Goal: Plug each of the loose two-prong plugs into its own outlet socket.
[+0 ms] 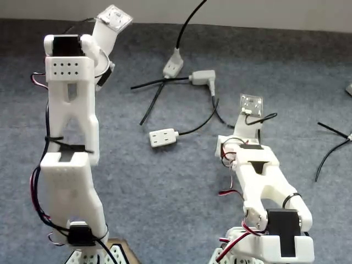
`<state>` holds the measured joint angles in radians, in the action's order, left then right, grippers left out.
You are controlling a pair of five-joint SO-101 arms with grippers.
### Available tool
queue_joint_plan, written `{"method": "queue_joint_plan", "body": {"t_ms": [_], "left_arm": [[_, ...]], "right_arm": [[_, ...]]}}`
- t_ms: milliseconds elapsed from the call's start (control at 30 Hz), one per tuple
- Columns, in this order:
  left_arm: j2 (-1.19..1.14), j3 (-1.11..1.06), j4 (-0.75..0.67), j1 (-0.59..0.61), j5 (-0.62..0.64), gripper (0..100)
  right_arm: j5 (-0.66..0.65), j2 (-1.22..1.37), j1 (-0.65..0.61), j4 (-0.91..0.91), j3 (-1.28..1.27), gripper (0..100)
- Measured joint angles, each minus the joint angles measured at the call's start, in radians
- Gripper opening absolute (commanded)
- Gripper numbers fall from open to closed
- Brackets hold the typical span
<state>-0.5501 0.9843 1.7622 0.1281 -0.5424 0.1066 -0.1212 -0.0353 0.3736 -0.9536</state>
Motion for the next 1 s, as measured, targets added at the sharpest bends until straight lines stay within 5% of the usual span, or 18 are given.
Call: {"method": "queue_joint_plan", "body": {"t_ms": [400, 600, 1000], "left_arm": [[0.744, -0.904, -0.077, -0.278, 0.069, 1], [1.109, -1.392, -0.385, -0.361, 0.089, 1], [1.629, -2.142, -1.037, -0.473, 0.387, 1]], "right_arm": [[0.0, 0.0, 0.0, -0.003, 0.0, 30.7], [0.0, 0.0, 0.0, -0.003, 0.0, 30.7], [0.0, 0.0, 0.0, -0.003, 0.0, 30.7]]}}
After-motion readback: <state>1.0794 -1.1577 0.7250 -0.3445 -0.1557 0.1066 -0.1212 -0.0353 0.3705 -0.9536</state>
